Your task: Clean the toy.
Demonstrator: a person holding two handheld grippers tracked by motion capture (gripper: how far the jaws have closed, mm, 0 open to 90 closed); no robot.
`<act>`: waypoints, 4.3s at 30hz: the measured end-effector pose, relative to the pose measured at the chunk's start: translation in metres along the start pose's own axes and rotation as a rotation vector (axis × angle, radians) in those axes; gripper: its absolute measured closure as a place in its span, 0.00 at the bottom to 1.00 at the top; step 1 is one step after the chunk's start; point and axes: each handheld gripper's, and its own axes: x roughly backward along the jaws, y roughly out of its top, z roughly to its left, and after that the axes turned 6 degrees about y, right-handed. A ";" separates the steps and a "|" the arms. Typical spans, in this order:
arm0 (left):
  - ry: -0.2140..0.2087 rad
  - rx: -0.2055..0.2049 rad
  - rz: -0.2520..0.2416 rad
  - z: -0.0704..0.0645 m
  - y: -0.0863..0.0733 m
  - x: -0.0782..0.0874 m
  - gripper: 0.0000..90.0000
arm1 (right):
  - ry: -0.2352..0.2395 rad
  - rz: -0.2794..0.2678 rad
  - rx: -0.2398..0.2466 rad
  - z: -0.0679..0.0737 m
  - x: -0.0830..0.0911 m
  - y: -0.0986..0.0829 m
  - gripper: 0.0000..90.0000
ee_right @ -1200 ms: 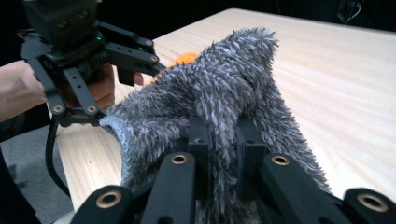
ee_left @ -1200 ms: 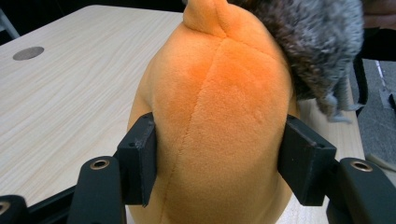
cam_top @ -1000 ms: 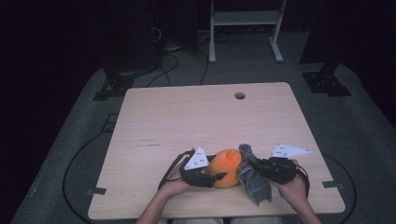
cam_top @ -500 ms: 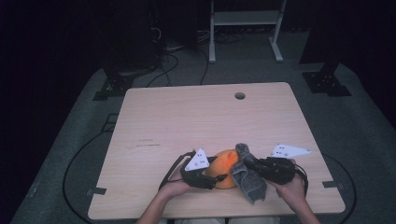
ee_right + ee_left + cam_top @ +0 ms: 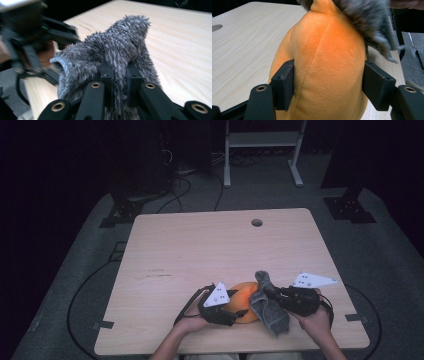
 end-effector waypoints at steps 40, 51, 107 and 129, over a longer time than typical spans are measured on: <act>-0.031 0.009 0.017 0.006 0.003 -0.001 0.14 | 0.048 0.019 0.042 0.007 0.007 0.004 0.88; -0.015 0.012 0.015 0.005 -0.001 -0.006 0.28 | 0.063 -0.011 -0.062 -0.019 0.011 -0.013 0.88; 0.039 -0.009 -0.013 0.000 0.022 0.013 0.44 | -0.003 -0.025 0.059 0.017 0.009 0.012 0.88; -0.066 0.101 0.035 0.017 -0.002 -0.002 0.05 | 0.002 0.043 0.002 -0.006 0.006 -0.010 0.88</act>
